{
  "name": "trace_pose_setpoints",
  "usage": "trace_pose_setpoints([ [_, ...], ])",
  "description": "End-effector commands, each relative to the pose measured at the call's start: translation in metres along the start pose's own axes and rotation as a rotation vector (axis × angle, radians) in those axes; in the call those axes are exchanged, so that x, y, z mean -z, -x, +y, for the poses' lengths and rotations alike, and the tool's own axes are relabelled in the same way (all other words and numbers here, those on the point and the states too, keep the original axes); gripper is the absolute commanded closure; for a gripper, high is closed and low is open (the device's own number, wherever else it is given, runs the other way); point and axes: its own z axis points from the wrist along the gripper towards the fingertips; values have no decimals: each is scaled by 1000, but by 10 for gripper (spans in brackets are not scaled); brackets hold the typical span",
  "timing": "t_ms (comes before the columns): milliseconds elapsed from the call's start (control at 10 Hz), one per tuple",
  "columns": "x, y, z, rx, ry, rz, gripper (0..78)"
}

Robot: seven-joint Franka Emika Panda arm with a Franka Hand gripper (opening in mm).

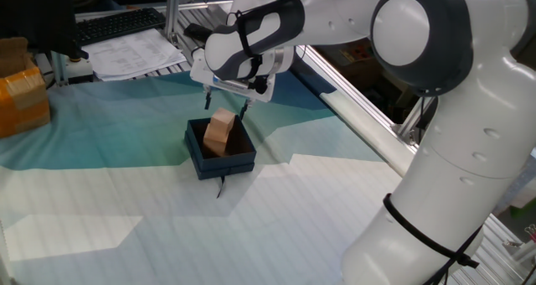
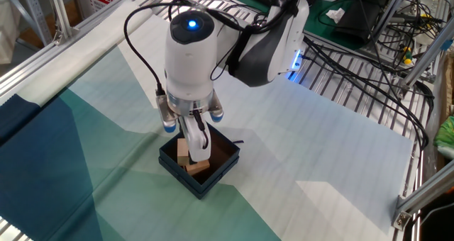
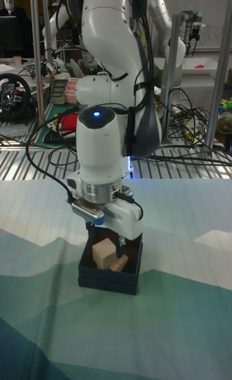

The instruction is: Take everything out of the gift box

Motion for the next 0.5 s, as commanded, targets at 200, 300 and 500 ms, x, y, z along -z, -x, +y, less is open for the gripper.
trace_pose_setpoints([
  [200, -15, 1, 1, -33, 7, -3, 1],
  [300, -17, 1, 1, -33, 8, -4, 1],
  [500, -20, 1, 1, -34, 9, -6, 1],
])
